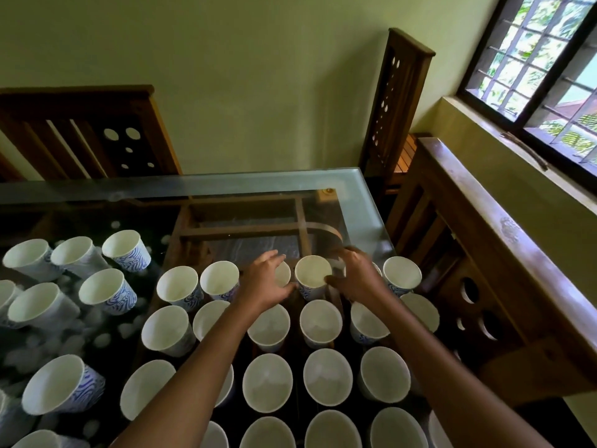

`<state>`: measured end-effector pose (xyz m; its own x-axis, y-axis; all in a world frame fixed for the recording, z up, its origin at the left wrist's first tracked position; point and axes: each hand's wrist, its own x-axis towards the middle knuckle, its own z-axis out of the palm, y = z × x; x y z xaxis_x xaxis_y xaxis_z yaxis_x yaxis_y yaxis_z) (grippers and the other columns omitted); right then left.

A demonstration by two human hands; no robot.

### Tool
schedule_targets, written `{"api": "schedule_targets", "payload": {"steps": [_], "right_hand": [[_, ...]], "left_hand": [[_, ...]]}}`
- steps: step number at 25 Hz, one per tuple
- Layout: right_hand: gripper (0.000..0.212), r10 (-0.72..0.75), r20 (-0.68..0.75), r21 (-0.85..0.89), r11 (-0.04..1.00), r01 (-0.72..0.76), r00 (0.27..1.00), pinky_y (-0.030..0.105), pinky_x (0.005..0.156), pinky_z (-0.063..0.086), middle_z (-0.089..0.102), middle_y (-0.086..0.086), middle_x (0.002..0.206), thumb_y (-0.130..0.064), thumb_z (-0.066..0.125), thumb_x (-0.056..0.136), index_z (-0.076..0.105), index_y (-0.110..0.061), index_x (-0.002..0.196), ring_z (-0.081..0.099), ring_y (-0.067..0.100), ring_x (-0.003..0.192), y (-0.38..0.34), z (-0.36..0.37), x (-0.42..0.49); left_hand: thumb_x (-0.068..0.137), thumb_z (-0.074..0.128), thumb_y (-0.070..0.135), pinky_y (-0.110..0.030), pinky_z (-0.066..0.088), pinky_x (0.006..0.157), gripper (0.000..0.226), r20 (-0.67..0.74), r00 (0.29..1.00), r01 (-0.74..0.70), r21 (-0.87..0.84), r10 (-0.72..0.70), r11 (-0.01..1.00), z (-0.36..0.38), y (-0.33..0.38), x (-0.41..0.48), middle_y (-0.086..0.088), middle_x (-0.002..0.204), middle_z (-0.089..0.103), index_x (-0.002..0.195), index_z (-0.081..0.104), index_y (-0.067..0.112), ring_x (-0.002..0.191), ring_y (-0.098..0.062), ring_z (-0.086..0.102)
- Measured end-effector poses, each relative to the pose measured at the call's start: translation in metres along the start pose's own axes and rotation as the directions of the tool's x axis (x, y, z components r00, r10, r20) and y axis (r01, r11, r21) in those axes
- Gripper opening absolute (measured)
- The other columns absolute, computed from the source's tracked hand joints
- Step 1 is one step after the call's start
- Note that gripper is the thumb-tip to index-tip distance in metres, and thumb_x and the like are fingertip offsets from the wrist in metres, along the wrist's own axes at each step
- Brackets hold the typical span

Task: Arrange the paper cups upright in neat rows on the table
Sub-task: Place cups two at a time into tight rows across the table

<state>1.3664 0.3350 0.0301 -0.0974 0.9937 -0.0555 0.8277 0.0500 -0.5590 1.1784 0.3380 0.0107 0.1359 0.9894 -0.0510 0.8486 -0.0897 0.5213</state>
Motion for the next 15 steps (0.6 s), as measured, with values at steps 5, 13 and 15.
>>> {"api": "schedule_targets", "payload": {"steps": [5,13,15], "right_hand": [[0.051,0.103,-0.073,0.011,0.995,-0.103,0.992,0.023,0.099,0.03,0.044,0.012,0.138,-0.013,0.061,0.088,0.043,-0.006,0.134,0.042,0.024,0.126,0.044,-0.02,-0.005],[0.048,0.18,-0.045,-0.065,0.981,-0.183,0.983,0.033,0.096,0.039,0.057,0.016,0.124,-0.018,0.072,0.076,0.058,-0.003,0.119,0.051,0.031,0.116,0.096,-0.04,-0.011],[0.048,0.182,-0.034,-0.045,0.982,-0.183,0.983,0.032,0.093,0.039,0.057,0.014,0.119,-0.016,0.073,0.076,0.057,-0.003,0.119,0.052,0.031,0.113,0.102,-0.045,-0.013]], "left_hand": [[0.081,0.068,0.03,-0.033,0.029,0.107,0.064,0.063,0.991,-0.11,-0.066,0.114,0.992,0.019,0.045,0.004,-0.004,0.147,0.035,0.137,0.041,0.014,0.134,-0.022,0.033],[0.079,0.071,0.031,-0.032,0.033,0.103,0.065,0.125,0.981,-0.135,-0.1,0.147,0.986,0.057,0.097,0.016,-0.008,0.141,0.043,0.134,0.045,0.011,0.128,-0.024,0.041],[0.081,0.068,0.032,-0.033,0.03,0.106,0.066,0.152,0.98,-0.116,-0.098,0.13,0.988,0.062,0.103,0.017,-0.007,0.145,0.039,0.137,0.041,0.012,0.131,-0.024,0.037]]}}
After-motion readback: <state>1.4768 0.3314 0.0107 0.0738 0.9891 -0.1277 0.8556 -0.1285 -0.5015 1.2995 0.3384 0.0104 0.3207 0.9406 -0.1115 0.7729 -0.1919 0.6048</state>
